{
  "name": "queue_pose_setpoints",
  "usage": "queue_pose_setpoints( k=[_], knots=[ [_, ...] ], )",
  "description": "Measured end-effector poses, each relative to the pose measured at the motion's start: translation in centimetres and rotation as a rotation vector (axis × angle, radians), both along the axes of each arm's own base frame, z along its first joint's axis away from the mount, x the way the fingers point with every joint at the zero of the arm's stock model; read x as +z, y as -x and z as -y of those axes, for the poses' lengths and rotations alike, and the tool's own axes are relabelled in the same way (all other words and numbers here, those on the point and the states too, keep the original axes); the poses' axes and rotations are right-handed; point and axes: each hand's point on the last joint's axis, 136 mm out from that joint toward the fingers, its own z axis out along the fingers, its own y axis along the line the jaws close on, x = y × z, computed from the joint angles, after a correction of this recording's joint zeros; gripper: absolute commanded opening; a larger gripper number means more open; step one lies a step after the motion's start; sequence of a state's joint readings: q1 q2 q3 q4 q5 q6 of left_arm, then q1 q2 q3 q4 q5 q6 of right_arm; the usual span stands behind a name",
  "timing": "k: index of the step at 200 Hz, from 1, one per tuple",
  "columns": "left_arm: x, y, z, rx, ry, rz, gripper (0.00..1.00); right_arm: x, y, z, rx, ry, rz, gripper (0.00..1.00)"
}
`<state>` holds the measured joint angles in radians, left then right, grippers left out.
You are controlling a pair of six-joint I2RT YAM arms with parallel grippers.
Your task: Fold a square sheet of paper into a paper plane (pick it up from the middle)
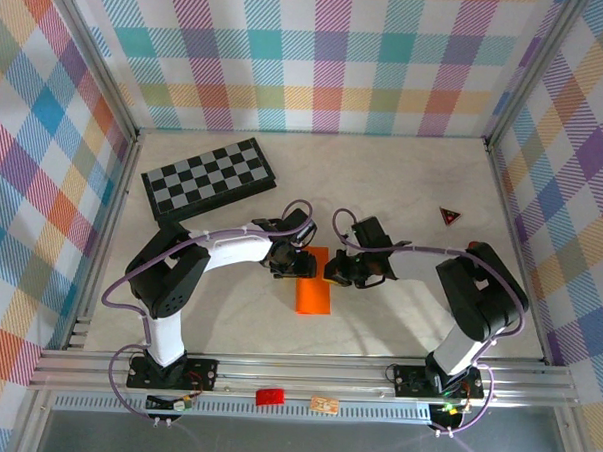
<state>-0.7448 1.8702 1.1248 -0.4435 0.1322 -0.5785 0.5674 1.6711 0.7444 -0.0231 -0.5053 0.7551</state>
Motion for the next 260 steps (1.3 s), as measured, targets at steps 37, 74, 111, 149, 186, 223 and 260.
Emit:
queue_pose_setpoints(
  k=[37, 74, 111, 149, 186, 223, 260],
  knots=[
    [0.0, 0.0, 0.0, 0.000, -0.001, -0.001, 0.56, -0.2, -0.5, -0.5, -0.004, 0.000, -0.009, 0.00],
    [-0.1, 0.0, 0.0, 0.000, -0.001, -0.001, 0.56, -0.7, -0.5, -0.5, -0.006, 0.006, -0.022, 0.00],
    [-0.1, 0.0, 0.0, 0.000, -0.003, -0.003, 0.56, -0.7, -0.7, -0.9, -0.005, -0.005, -0.016, 0.00],
    [-0.1, 0.0, 0.0, 0.000, -0.003, -0.004, 0.56, -0.6, -0.8, -1.1, -0.007, -0.016, -0.012, 0.00],
    [-0.1, 0.0, 0.0, 0.000, -0.003, -0.004, 0.56, -1.6, -0.7, -1.0, -0.005, -0.003, -0.031, 0.00],
    [-0.1, 0.0, 0.0, 0.001, -0.003, -0.004, 0.56, -1.8, -0.7, -0.8, 0.019, 0.012, 0.001, 0.00],
    [0.6, 0.0, 0.3, 0.005, 0.021, 0.002, 0.58, -1.8, -0.7, -0.7, 0.049, 0.018, 0.031, 0.00]
  ],
)
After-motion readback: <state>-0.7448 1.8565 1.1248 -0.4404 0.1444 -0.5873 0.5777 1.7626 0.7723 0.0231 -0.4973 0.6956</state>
